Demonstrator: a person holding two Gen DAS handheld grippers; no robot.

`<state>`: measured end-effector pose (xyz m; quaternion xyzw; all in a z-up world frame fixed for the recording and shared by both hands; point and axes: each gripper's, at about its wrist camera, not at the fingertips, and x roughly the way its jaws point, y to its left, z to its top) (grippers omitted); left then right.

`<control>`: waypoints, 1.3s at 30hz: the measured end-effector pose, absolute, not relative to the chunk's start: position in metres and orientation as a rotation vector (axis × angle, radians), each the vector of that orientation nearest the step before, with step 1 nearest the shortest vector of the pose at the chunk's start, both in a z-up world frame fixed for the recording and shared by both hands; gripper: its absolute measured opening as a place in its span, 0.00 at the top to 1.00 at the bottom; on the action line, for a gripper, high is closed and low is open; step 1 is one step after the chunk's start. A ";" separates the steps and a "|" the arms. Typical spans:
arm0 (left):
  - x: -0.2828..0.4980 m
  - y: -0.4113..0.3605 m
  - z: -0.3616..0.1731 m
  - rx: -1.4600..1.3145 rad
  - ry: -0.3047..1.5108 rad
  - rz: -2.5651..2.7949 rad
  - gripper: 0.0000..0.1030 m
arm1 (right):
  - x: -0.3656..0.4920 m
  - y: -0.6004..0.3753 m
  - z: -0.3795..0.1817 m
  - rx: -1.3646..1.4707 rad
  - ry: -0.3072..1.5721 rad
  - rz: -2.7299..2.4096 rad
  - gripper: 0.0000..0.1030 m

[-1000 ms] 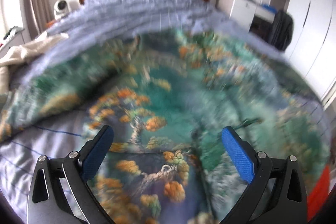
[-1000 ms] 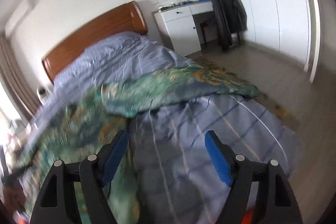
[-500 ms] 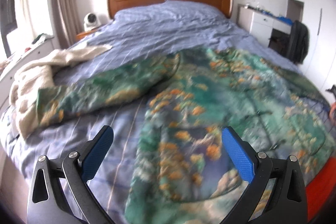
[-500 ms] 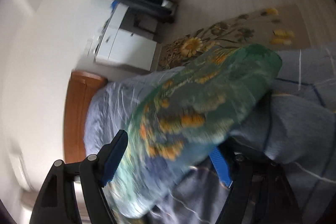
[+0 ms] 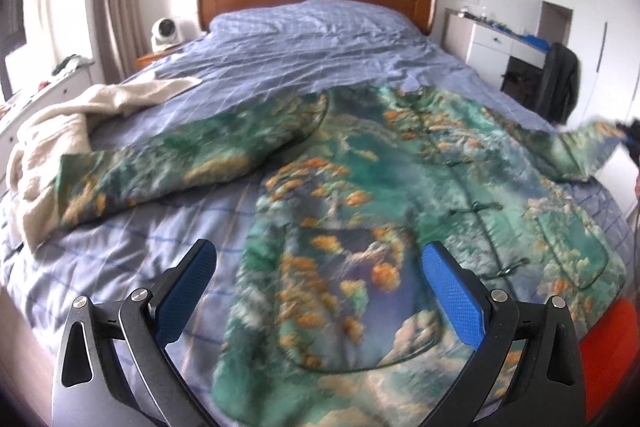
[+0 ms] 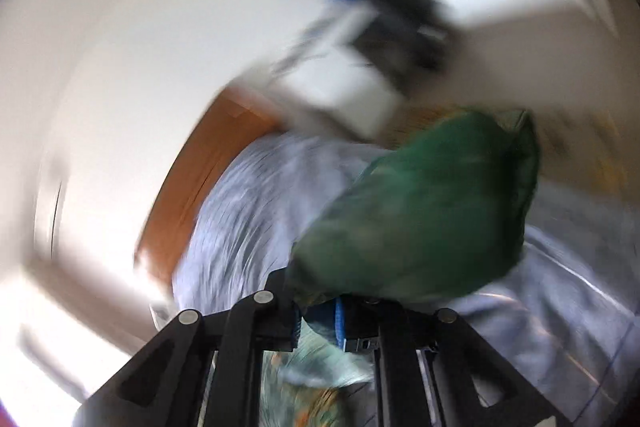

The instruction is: Fold large clothes

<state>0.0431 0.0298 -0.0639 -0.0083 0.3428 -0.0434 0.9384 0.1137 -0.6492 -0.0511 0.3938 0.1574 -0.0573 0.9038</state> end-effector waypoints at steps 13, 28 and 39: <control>0.085 -0.006 -0.069 -0.144 0.793 -0.364 0.01 | 0.172 -0.360 -0.096 0.073 0.706 0.184 0.85; 0.203 -0.108 -0.133 -0.259 1.116 -0.569 0.03 | 0.039 -0.350 -0.111 0.229 0.803 0.265 0.30; 0.195 -0.147 -0.108 -0.074 1.035 -0.508 0.93 | -0.020 -0.388 -0.113 0.328 0.822 0.188 0.30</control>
